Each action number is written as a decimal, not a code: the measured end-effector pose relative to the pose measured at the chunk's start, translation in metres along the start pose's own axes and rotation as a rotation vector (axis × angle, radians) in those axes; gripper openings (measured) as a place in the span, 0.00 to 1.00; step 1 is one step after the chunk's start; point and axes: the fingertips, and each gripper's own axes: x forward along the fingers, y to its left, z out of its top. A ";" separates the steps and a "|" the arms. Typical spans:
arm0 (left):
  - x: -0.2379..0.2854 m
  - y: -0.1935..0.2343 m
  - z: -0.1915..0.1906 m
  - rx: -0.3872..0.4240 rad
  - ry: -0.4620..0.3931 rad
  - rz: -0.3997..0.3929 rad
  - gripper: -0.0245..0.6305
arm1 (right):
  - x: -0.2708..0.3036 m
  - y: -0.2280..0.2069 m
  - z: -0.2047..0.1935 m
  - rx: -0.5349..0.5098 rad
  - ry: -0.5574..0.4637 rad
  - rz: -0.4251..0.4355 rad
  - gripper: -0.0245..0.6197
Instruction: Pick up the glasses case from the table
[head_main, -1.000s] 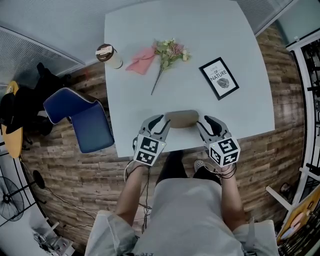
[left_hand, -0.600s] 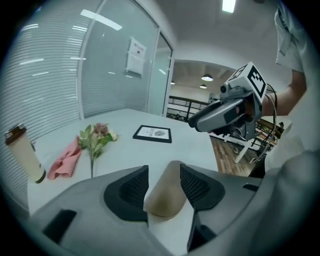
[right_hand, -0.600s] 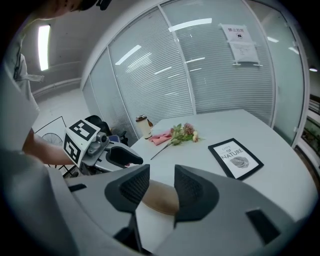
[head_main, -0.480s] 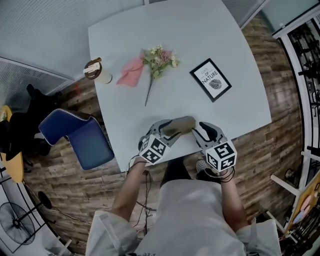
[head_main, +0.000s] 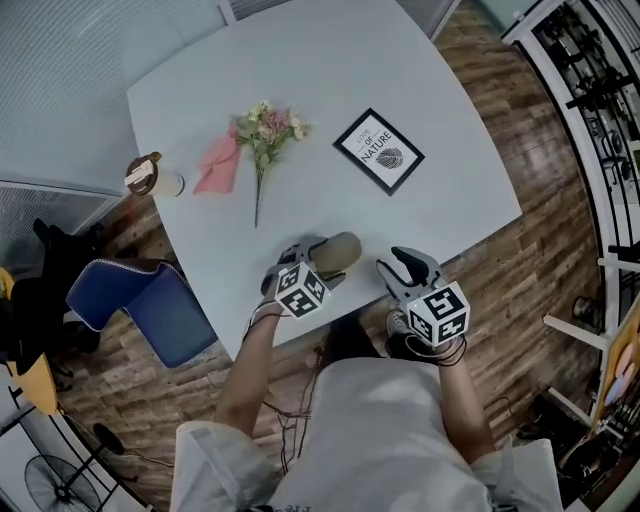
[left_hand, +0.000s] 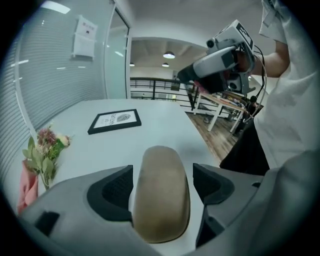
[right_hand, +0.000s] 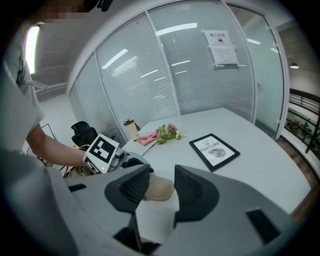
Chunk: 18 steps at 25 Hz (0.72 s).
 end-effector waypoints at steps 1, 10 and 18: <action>0.003 0.000 -0.001 0.006 0.021 -0.011 0.56 | -0.002 -0.003 -0.001 0.007 -0.003 -0.007 0.27; 0.027 -0.008 -0.015 -0.003 0.185 -0.085 0.64 | -0.012 -0.007 -0.008 0.036 -0.017 -0.011 0.27; 0.043 -0.002 -0.024 0.031 0.289 -0.045 0.64 | -0.024 -0.016 -0.004 0.053 -0.058 -0.025 0.27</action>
